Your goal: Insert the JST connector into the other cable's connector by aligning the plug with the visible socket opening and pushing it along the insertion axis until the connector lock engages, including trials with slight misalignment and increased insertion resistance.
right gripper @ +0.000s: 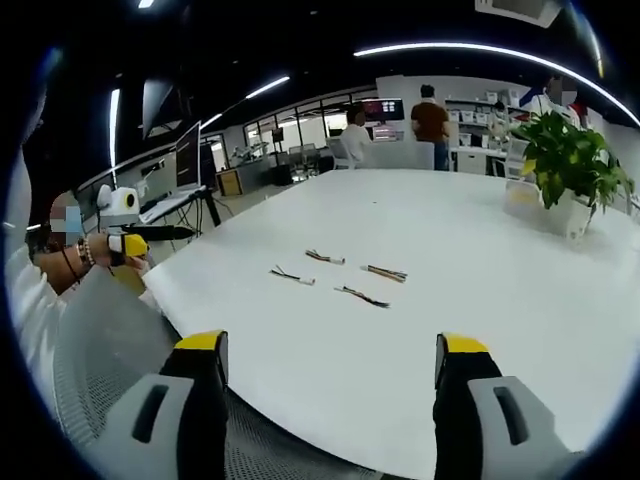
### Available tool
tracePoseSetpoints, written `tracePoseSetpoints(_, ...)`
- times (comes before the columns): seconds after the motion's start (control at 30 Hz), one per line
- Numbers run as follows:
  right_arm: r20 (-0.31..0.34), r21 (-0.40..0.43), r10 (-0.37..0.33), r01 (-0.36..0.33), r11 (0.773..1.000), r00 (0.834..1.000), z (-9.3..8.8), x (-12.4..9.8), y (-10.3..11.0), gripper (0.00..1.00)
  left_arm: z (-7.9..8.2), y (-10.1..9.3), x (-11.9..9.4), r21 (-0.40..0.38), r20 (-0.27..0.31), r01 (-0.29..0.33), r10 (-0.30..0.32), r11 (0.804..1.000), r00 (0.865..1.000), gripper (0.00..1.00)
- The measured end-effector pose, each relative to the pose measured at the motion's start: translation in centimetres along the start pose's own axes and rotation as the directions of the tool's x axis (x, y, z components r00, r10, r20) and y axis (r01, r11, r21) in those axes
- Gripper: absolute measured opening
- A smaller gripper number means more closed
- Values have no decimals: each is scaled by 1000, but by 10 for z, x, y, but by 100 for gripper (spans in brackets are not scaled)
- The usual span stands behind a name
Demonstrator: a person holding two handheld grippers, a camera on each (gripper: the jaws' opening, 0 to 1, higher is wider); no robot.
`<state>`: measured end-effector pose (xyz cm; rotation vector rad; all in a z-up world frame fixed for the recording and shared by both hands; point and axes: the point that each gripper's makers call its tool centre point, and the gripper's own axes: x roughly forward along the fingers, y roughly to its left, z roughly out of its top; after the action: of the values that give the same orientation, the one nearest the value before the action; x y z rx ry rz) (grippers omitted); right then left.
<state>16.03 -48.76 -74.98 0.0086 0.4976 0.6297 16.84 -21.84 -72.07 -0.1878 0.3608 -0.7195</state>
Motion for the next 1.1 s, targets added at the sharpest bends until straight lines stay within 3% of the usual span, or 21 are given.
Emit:
tracePoseSetpoints(0.33,-5,-11,2,-2,1000,1000,15,14,-14,84,16,13,23,21,10,32,-32,999,999,99)
tracePoseSetpoints(0.53,-10,-30,14,-14,999,1000,25,24,-17,83,31,20,33,-10,56,51,-50,999,997,99)
tracePoseSetpoints(0.87,-31,-65,34,-36,997,999,38,49,-31,82,43,50,56,10,52,35,-36,999,998,99)
tracePoseSetpoints(1.1,-56,-100,50,-56,993,997,45,65,-41,82,49,61,77,30,34,58,-59,998,998,99)
